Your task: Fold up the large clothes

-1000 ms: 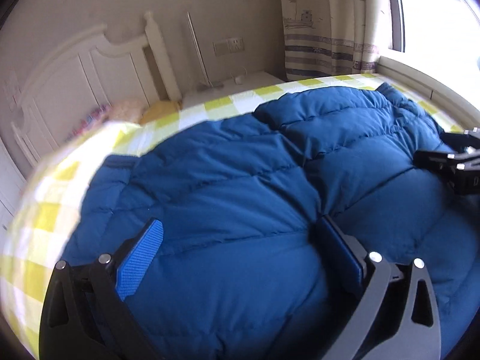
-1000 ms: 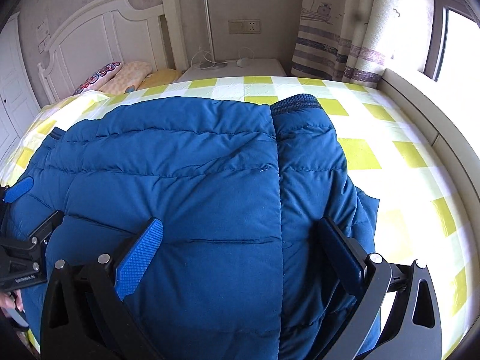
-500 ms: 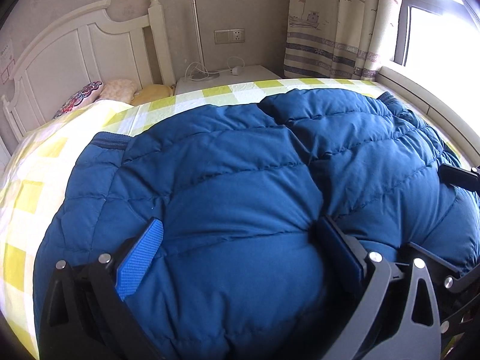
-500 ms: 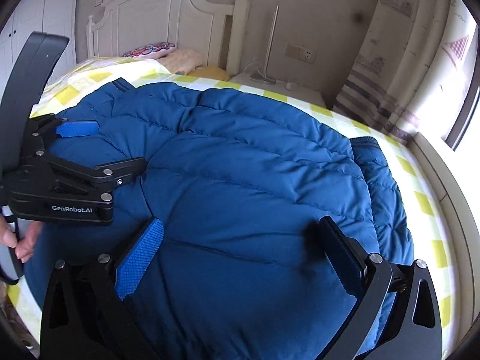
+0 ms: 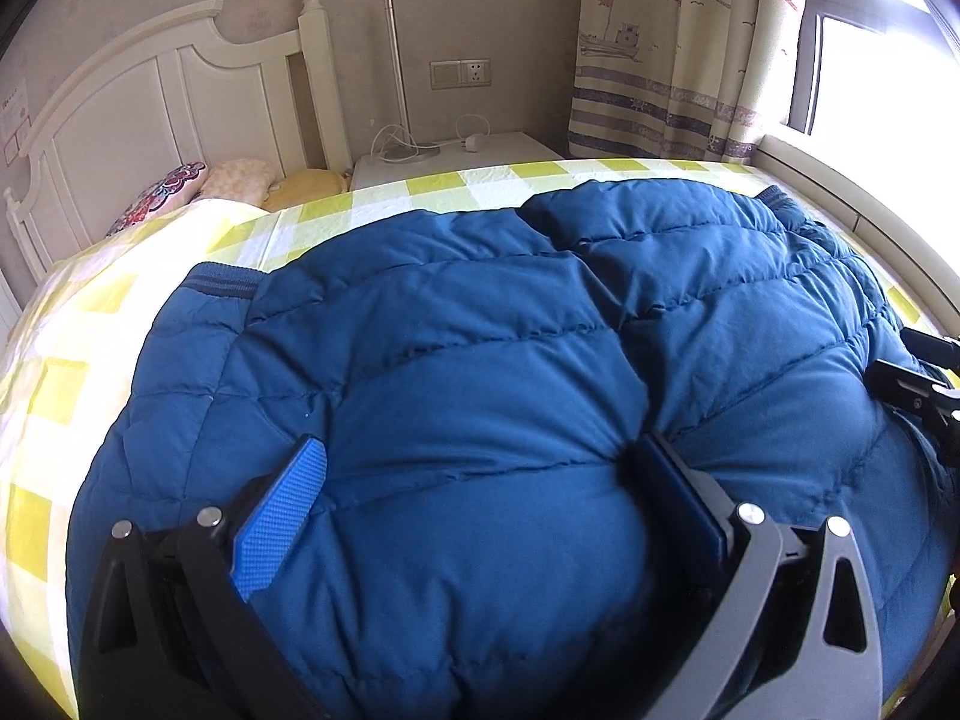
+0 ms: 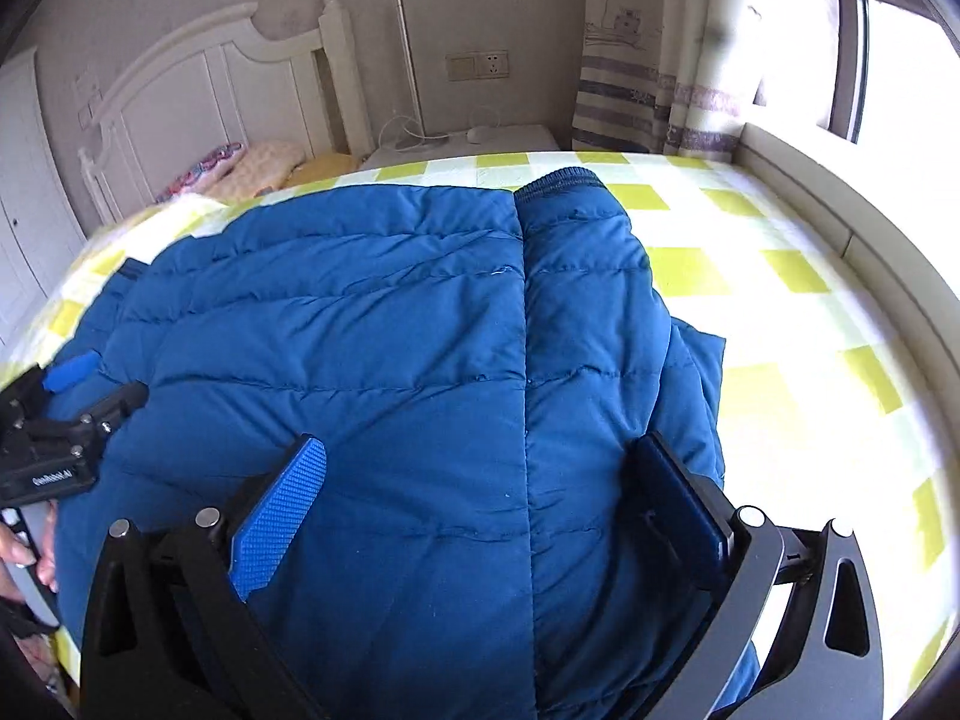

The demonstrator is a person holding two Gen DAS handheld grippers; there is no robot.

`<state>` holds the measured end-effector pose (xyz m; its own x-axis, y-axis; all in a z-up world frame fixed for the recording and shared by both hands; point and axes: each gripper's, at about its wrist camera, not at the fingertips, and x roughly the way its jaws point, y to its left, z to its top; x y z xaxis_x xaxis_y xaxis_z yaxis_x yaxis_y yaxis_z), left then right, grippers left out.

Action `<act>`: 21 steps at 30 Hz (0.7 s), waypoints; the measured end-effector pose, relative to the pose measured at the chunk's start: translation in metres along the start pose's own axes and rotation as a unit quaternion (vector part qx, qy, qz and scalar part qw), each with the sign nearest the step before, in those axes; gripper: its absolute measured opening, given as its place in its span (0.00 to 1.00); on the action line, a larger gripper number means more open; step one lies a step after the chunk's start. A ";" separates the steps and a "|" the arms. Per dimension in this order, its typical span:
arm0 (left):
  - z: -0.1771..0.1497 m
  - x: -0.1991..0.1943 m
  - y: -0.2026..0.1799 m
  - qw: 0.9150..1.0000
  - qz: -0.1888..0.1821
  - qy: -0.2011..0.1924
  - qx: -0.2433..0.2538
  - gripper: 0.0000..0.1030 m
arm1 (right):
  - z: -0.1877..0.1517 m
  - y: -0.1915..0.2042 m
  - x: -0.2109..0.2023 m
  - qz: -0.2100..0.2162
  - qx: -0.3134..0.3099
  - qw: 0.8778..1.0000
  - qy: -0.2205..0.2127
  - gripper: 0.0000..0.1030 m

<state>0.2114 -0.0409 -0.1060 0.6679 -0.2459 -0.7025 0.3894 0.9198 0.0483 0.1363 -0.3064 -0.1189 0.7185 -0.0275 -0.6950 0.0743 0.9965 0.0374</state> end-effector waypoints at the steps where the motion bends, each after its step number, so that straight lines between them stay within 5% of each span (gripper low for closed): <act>1: 0.000 -0.001 0.000 1.000 0.003 0.000 0.000 0.98 | 0.000 0.002 -0.002 -0.003 0.000 1.000 0.002 0.95; 5: -0.008 -0.024 -0.003 0.999 0.046 -0.020 -0.002 0.98 | -0.002 0.007 -0.024 0.003 -0.010 1.000 -0.017 0.95; 9: -0.027 -0.051 -0.015 0.998 0.059 -0.022 0.009 0.98 | -0.014 0.054 -0.049 0.036 -0.112 0.992 -0.047 0.95; 12: -0.042 -0.050 -0.012 0.998 0.066 -0.022 -0.002 0.98 | -0.033 0.088 -0.036 0.015 -0.176 0.984 -0.023 0.95; 16: -0.043 -0.047 -0.009 0.998 0.057 -0.014 -0.005 0.98 | -0.038 0.079 -0.025 0.045 -0.152 0.987 -0.023 0.96; 21: -0.047 -0.070 0.016 0.998 0.052 -0.014 -0.040 0.98 | -0.031 0.060 -0.038 0.034 -0.142 0.989 -0.011 0.95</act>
<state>0.1410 0.0057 -0.0897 0.7195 -0.1551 -0.6769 0.2665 0.9618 0.0628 0.0920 -0.2428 -0.1131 0.7308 0.0412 -0.6814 -0.1697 0.9778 -0.1229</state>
